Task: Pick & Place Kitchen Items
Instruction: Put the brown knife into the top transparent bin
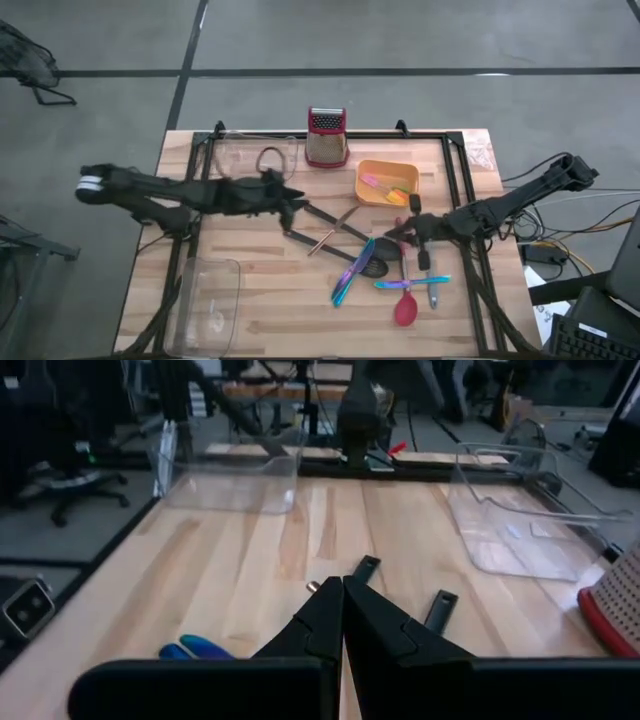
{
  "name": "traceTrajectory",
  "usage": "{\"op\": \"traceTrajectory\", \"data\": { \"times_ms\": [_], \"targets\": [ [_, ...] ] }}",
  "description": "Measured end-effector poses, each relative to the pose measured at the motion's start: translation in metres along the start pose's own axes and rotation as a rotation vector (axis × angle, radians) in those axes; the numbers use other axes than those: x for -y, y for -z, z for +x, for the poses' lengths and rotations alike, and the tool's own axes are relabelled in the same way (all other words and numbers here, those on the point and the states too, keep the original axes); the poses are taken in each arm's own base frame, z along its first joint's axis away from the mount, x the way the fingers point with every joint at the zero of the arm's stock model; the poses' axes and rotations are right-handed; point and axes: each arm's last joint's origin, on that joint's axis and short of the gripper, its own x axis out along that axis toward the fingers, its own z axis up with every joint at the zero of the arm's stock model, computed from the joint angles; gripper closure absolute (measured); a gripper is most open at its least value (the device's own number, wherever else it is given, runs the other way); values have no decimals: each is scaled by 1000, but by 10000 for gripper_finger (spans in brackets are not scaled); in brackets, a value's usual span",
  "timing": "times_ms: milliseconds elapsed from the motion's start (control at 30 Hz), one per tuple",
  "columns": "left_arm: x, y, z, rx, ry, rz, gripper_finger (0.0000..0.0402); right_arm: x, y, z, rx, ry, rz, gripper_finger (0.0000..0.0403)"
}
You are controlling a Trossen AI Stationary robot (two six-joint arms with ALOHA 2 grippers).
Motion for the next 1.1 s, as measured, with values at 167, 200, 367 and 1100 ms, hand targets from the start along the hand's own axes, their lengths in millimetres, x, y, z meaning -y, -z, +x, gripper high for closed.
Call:
{"op": "traceTrajectory", "data": {
  "times_ms": [167, 200, 367, 1100],
  "targets": [
    [15, 8, 44, -114, -43, 23, 176, 6, 12, -14, 34, -9, 48, 394],
    [19, 8, 52, -121, -41, 26, 169, 7, 15, -16, 37, -8, 50, 394],
    [30, 30, 93, -224, -62, 55, 161, 12, 33, -24, 42, -7, 59, 394],
    [33, 91, 159, -506, -261, 136, 161, 15, 41, -28, 54, -9, 98, 394]
  ]
}}
